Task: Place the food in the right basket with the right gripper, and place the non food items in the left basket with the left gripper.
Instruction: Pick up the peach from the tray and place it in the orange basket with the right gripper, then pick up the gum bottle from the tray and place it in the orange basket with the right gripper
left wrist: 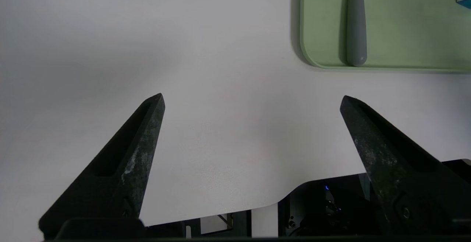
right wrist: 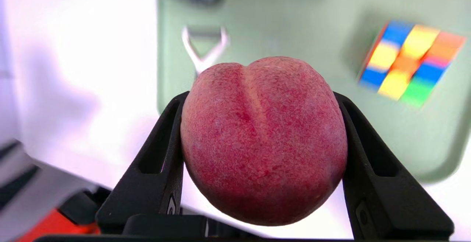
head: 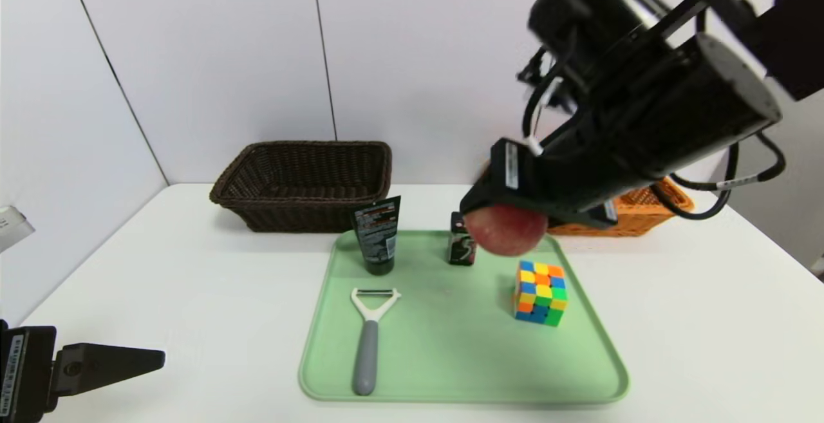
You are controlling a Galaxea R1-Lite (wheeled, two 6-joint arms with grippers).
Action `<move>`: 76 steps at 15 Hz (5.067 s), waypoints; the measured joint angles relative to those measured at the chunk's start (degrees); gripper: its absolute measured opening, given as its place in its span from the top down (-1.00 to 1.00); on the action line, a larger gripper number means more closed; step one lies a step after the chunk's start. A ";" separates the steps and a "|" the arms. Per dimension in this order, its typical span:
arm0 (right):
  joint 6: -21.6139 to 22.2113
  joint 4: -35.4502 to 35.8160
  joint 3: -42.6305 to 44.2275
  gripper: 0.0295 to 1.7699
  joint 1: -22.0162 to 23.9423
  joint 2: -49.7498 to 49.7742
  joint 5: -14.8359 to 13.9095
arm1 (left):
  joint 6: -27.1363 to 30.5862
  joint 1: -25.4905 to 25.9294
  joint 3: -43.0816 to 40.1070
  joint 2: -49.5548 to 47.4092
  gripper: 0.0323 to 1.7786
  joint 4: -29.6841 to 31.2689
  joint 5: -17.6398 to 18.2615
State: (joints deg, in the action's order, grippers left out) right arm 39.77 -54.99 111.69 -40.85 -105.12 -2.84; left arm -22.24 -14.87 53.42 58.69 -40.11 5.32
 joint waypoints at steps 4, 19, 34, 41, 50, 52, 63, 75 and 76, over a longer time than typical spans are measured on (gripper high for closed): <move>-5.53 7.39 0.02 -0.28 12.43 3.16 0.12 | -0.04 -0.09 0.02 0.55 -0.90 3.06 0.02; -11.54 32.67 -0.09 -0.27 31.45 -19.54 -2.80 | -0.61 -1.49 -0.33 1.18 -0.90 3.32 -0.22; -13.07 35.68 -0.01 -0.65 31.95 -26.42 -4.88 | -0.28 -1.49 -1.22 2.74 -0.90 7.36 -0.06; -13.17 34.90 -0.06 -0.82 30.22 -17.62 -4.82 | -0.50 -1.49 -1.35 2.72 -0.90 7.34 -0.09; -9.34 9.92 -0.20 -0.89 10.84 -1.46 -4.23 | -0.56 -1.52 -1.80 2.32 -0.90 7.07 -0.09; -9.20 5.57 -0.30 -0.90 7.72 -1.44 -4.40 | -0.59 -1.57 -2.44 2.22 -0.90 7.29 -0.06; -5.29 7.28 -0.09 -0.91 1.55 -12.65 -11.19 | -0.48 -1.57 -3.47 2.12 -0.90 7.34 -0.09; -1.54 14.62 -0.06 -0.92 2.76 -22.49 -13.56 | -0.56 -1.66 -4.22 2.15 -0.90 7.36 -0.06; -1.49 14.62 -0.06 -0.92 2.90 -22.75 -13.53 | -0.55 -1.66 -4.25 2.15 -0.90 7.34 -0.09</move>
State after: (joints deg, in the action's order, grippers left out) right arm 38.28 -40.38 111.63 -37.95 -127.87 -16.37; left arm -22.78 -16.53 49.16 60.83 -32.77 5.23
